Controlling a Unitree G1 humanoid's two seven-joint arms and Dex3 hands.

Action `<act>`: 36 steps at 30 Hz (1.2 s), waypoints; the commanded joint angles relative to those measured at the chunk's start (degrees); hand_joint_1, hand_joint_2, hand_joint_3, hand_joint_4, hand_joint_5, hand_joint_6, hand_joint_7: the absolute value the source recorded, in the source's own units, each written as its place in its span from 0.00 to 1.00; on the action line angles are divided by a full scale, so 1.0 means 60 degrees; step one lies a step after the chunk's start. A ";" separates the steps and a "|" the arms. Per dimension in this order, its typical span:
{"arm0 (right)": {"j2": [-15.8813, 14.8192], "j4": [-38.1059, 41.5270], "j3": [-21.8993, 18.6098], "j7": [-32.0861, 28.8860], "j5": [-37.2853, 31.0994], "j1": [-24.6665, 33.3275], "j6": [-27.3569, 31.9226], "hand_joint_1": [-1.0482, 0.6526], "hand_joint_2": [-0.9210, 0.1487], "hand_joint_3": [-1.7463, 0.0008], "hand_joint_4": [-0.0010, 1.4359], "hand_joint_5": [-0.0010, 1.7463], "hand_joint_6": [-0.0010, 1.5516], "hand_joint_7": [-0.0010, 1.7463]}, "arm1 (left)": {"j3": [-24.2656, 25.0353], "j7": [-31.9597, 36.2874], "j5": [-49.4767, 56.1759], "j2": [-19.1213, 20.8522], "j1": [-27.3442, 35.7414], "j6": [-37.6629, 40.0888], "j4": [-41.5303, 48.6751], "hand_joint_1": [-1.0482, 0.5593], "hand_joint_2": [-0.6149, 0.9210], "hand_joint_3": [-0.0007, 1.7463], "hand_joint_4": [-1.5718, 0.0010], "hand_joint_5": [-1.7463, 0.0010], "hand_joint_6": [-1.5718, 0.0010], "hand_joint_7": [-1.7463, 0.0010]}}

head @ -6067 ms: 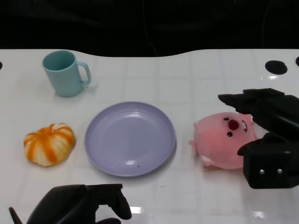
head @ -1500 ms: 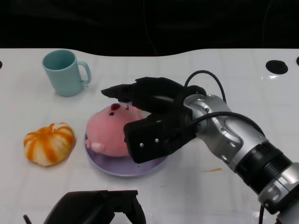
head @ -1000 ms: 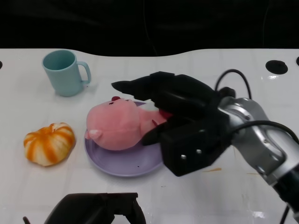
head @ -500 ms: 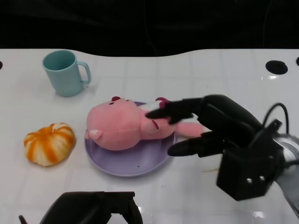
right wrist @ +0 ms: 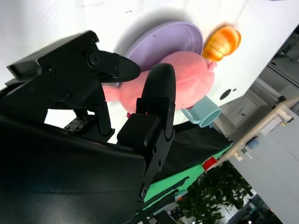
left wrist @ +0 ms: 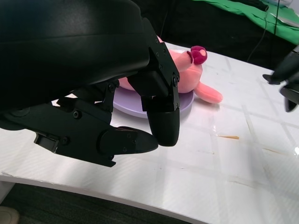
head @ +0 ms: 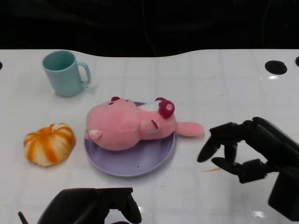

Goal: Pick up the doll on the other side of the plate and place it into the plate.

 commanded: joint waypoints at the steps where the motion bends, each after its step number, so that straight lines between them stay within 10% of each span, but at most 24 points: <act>1: -0.0580 -0.0696 -0.0358 0.0476 0.0330 0.0477 0.0489 0.64 0.51 0.25 0.63 0.89 0.60 0.57 | 0.0067 -0.0069 -0.0071 0.0132 -0.0042 0.0028 0.0058 0.47 1.00 0.21 0.58 0.11 0.54 0.45; 13: -0.1392 -0.1889 -0.0792 0.1220 0.0527 0.1480 0.1296 0.62 0.51 0.24 0.63 1.00 0.50 0.87 | 0.0194 -0.0015 -0.0277 0.0234 -0.0115 -0.0029 0.0187 0.47 1.00 0.20 0.58 0.10 0.54 0.45; 36: -0.0759 -0.0477 -0.0199 0.0439 -0.0162 0.1182 0.0405 0.59 0.55 0.21 0.62 1.00 0.49 0.89 | 0.0614 0.0106 -0.0712 0.0519 -0.0067 -0.0346 0.0508 0.46 1.00 0.23 0.63 0.05 0.59 0.37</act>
